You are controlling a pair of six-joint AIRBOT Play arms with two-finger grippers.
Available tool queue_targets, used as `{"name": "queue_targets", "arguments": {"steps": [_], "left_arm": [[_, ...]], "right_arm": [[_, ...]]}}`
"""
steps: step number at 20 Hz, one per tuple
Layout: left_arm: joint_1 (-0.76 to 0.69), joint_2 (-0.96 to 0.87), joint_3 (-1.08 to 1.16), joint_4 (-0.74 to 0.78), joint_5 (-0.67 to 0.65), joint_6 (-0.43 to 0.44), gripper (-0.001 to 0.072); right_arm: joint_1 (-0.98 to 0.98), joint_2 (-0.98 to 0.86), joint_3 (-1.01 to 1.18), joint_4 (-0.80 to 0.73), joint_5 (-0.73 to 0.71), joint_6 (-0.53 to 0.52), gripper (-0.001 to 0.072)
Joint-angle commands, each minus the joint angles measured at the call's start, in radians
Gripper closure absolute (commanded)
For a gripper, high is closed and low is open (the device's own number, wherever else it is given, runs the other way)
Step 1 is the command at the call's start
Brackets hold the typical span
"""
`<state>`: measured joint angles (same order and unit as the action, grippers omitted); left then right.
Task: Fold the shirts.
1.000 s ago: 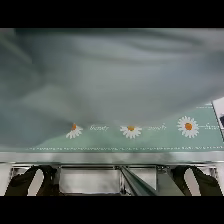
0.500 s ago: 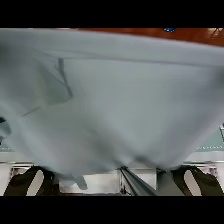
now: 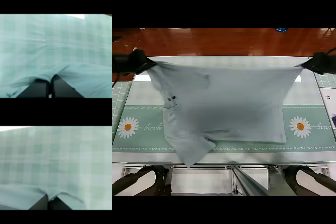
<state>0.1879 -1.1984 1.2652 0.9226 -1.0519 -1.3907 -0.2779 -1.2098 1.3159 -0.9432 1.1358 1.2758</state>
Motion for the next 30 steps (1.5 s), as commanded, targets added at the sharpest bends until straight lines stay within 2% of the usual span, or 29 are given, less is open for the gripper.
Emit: {"name": "queue_targets", "arguments": {"steps": [1, 4, 5, 6, 9, 11, 12, 13, 14, 17, 20, 26, 27, 28, 29, 30], "left_arm": [[-0.012, -0.245, 0.051, -0.096, 0.120, 0.014, 0.0688], [-0.014, -0.396, 0.135, -0.156, 0.122, 0.008, 0.0688], [-0.017, -0.428, 0.153, -0.156, 0.122, -0.032, 0.0688], [-0.019, -0.457, 0.164, -0.156, 0.121, -0.056, 0.0688], [-0.019, -0.472, 0.167, -0.156, 0.084, -0.046, 0.0688], [-0.001, -0.455, 0.188, -0.155, -0.036, -0.019, 0.0688], [0.007, -0.443, 0.193, -0.152, -0.114, 0.024, 0.0688], [0.011, -0.431, 0.191, -0.124, -0.186, 0.063, 0.0689], [0.007, -0.425, 0.183, -0.049, -0.246, 0.066, 0.0688], [-0.002, -0.424, 0.109, 0.188, -0.346, 0.017, 0.0688], [0.000, -0.425, 0.011, 0.212, -0.335, 0.018, 0.0688], [0.001, -0.426, -0.050, 0.204, -0.251, 0.017, 0.0686], [0.001, -0.426, -0.050, 0.204, -0.242, 0.012, 0.0640], [0.001, -0.426, -0.050, 0.204, -0.248, -0.008, 0.0436], [0.001, -0.426, -0.048, 0.206, -0.269, -0.014, 0.0200], [0.005, -0.425, -0.035, 0.221, -0.309, -0.013, 0.0198]], "right_arm": [[0.001, -0.248, 0.025, 0.189, -0.127, -0.078, 0.0686], [0.001, -0.399, 0.114, 0.209, -0.126, -0.061, 0.0686], [0.001, -0.436, 0.140, 0.209, -0.120, -0.048, 0.0685], [0.001, -0.462, 0.157, 0.209, -0.111, -0.027, 0.0686], [0.001, -0.482, 0.166, 0.209, -0.053, -0.021, 0.0685], [-0.009, -0.477, 0.168, 0.208, 0.046, -0.026, 0.0685], [-0.019, -0.474, 0.168, 0.200, 0.108, -0.037, 0.0685], [-0.021, -0.473, 0.167, 0.174, 0.173, -0.041, 0.0685], [-0.021, -0.473, 0.164, 0.122, 0.216, -0.040, 0.0685], [-0.014, -0.473, 0.114, 0.010, 0.256, -0.032, 0.0685], [-0.014, -0.475, 0.089, -0.086, 0.255, -0.008, 0.0685], [-0.013, -0.475, 0.027, -0.086, 0.197, -0.008, 0.0680], [-0.013, -0.475, 0.013, -0.083, 0.185, -0.004, 0.0580], [-0.013, -0.475, 0.000, -0.084, 0.187, 0.000, 0.0323], [-0.013, -0.474, -0.002, -0.091, 0.205, 0.002, 0.0299], [-0.017, -0.470, -0.002, -0.104, 0.225, 0.014, 0.0299]]}}
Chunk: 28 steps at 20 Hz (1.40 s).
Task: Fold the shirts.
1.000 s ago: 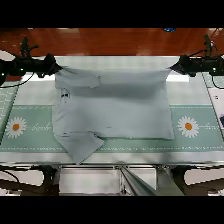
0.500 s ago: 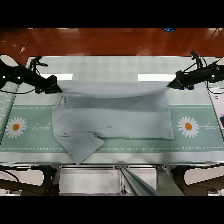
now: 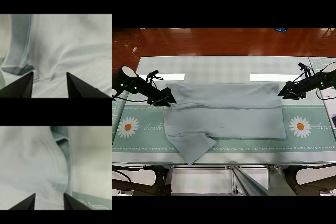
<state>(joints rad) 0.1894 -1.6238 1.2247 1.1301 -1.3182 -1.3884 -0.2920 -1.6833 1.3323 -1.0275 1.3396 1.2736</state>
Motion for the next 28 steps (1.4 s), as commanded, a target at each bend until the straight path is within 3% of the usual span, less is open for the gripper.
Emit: {"name": "queue_targets", "arguments": {"steps": [1, 4, 7, 10, 13, 14, 18, 24, 27, 28], "left_arm": [[0.014, 0.006, 0.020, 0.024, -0.089, -0.015, 0.0198], [0.070, 0.112, -0.003, 0.023, -0.129, -0.015, 0.0198], [0.140, 0.317, -0.198, 0.023, -0.047, -0.011, 0.0198], [0.268, 0.528, -0.484, -0.019, -0.016, -0.011, 0.0198], [0.392, 0.671, -0.705, -0.179, -0.022, 0.021, 0.0198], [0.407, 0.697, -0.752, -0.171, -0.025, 0.026, 0.0198], [0.372, 0.698, -0.825, -0.019, -0.024, -0.054, 0.0198], [0.204, 0.694, -0.935, -0.197, 0.182, -0.113, 0.0199], [0.115, 0.692, -0.980, -0.208, 0.275, -0.154, 0.0200], [0.095, 0.688, -0.988, -0.207, 0.290, -0.154, 0.0235]], "right_arm": [[-0.016, 0.015, -0.018, -0.040, 0.037, 0.035, 0.0300], [-0.079, 0.092, -0.022, -0.128, 0.062, 0.085, 0.0300], [-0.154, 0.248, -0.156, -0.121, -0.026, 0.096, 0.0300], [-0.193, 0.440, -0.435, 0.026, -0.169, 0.064, 0.0300], [-0.158, 0.624, -0.668, 0.286, -0.227, -0.045, 0.0300], [-0.138, 0.663, -0.709, 0.310, -0.237, -0.057, 0.0300], [-0.084, 0.715, -0.750, 0.311, -0.238, -0.056, 0.0299], [-0.084, 0.715, -0.750, 0.365, -0.237, -0.051, 0.0300], [-0.096, 0.715, -0.745, 0.479, -0.225, -0.085, 0.0300], [-0.119, 0.715, -0.733, 0.476, -0.214, -0.087, 0.0300]]}}
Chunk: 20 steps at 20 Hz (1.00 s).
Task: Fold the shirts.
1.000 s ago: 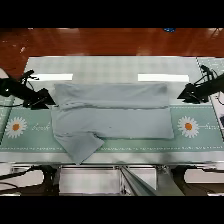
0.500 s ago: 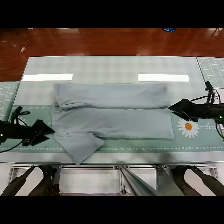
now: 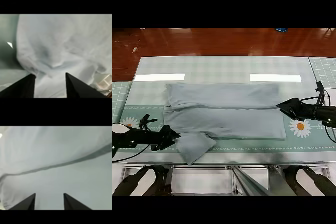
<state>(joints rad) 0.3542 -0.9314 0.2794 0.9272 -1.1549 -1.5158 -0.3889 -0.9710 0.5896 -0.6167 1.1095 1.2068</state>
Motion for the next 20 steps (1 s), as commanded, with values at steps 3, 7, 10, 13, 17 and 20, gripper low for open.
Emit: {"name": "queue_targets", "arguments": {"steps": [3, 7, 10, 13, 17, 20], "left_arm": [[-0.074, -0.007, -0.030, -0.006, 0.114, -0.007, 0.0688], [-0.074, -0.005, -0.017, -0.013, 0.088, 0.004, 0.0688], [-0.074, -0.005, -0.017, -0.013, 0.076, 0.004, 0.0688], [-0.074, -0.005, -0.017, -0.013, 0.070, 0.004, 0.0688], [-0.074, -0.005, -0.017, -0.013, 0.070, 0.004, 0.0688], [-0.074, -0.005, -0.017, -0.013, 0.071, 0.004, 0.0688]], "right_arm": [[-0.209, 0.003, 0.055, -0.087, 0.075, 0.026, 0.0300], [-0.334, 0.003, 0.005, -0.530, 0.184, 0.243, 0.0300], [-0.273, 0.003, -0.079, -0.588, 0.192, 0.282, 0.0300], [-0.209, -0.020, -0.108, -0.585, 0.210, 0.273, 0.0300], [-0.153, -0.096, -0.108, -0.504, 0.182, 0.233, 0.0300], [-0.092, -0.153, -0.108, -0.430, 0.090, 0.228, 0.0300]]}}
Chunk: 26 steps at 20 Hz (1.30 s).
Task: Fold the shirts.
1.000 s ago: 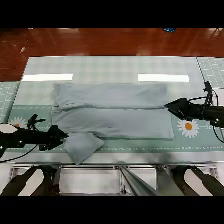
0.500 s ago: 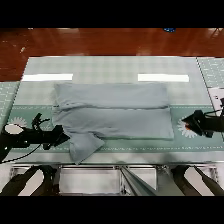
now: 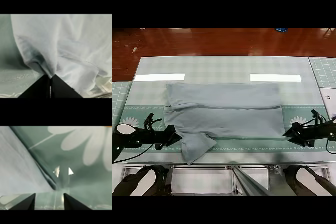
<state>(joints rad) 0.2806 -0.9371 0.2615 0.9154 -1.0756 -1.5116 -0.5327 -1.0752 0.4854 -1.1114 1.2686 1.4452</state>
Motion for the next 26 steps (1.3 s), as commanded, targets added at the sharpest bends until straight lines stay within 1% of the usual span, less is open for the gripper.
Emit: {"name": "queue_targets", "arguments": {"steps": [1, 3, 4, 5, 6, 7, 8, 9, 11, 13, 14, 15, 17, 19, 23, 26], "left_arm": [[-0.001, 0.001, 0.001, -0.001, -0.009, 0.000, 0.0688], [-0.001, 0.001, 0.001, -0.001, -0.009, 0.000, 0.0687], [-0.001, 0.001, 0.001, -0.001, -0.009, 0.001, 0.0688], [-0.001, 0.001, 0.003, -0.001, -0.010, 0.022, 0.0688], [0.000, 0.001, 0.009, 0.000, -0.018, 0.041, 0.0688], [0.000, 0.001, 0.024, 0.000, -0.037, 0.058, 0.0688], [0.000, 0.001, 0.047, 0.000, -0.060, 0.071, 0.0688], [0.000, 0.001, 0.078, 0.000, -0.088, 0.087, 0.0688], [0.000, 0.001, 0.158, 0.000, -0.128, 0.091, 0.0688], [0.000, -0.012, 0.261, 0.003, -0.119, 0.116, 0.0688], [-0.001, -0.042, 0.327, 0.009, -0.112, 0.112, 0.0688], [-0.004, -0.086, 0.389, -0.001, -0.115, 0.111, 0.0688], [-0.021, -0.193, 0.517, -0.011, -0.123, 0.111, 0.0688], [-0.037, -0.305, 0.644, -0.011, -0.123, 0.084, 0.0688], [-0.071, -0.523, 0.883, -0.012, -0.127, 0.070, 0.0688], [-0.097, -0.676, 1.058, -0.011, -0.150, 0.009, 0.0688]], "right_arm": [[0.082, -0.066, -0.003, 0.084, -0.105, -0.010, 0.0300], [0.130, -0.096, -0.002, 0.145, -0.178, -0.012, 0.0308], [0.145, -0.102, -0.002, 0.185, -0.195, -0.031, 0.0363], [0.155, -0.102, -0.002, 0.216, -0.195, -0.056, 0.0467], [0.154, -0.102, 0.000, 0.245, -0.179, -0.106, 0.0611], [0.153, -0.101, 0.008, 0.259, -0.153, -0.151, 0.0685], [0.153, -0.098, 0.024, 0.254, -0.127, -0.173, 0.0685], [0.153, -0.092, 0.043, 0.237, -0.105, -0.176, 0.0685], [0.153, -0.065, 0.087, 0.209, -0.090, -0.175, 0.0685], [0.153, -0.055, 0.147, 0.208, -0.092, -0.176, 0.0685], [0.153, -0.072, 0.194, 0.203, -0.092, -0.176, 0.0686], [0.154, -0.099, 0.241, 0.206, -0.084, -0.176, 0.0686], [0.154, -0.165, 0.335, 0.262, -0.069, -0.188, 0.0686], [0.154, -0.224, 0.414, 0.283, -0.071, -0.190, 0.0686], [0.154, -0.342, 0.529, 0.356, -0.087, -0.218, 0.0685], [0.157, -0.432, 0.591, 0.418, -0.106, -0.231, 0.0686]]}}
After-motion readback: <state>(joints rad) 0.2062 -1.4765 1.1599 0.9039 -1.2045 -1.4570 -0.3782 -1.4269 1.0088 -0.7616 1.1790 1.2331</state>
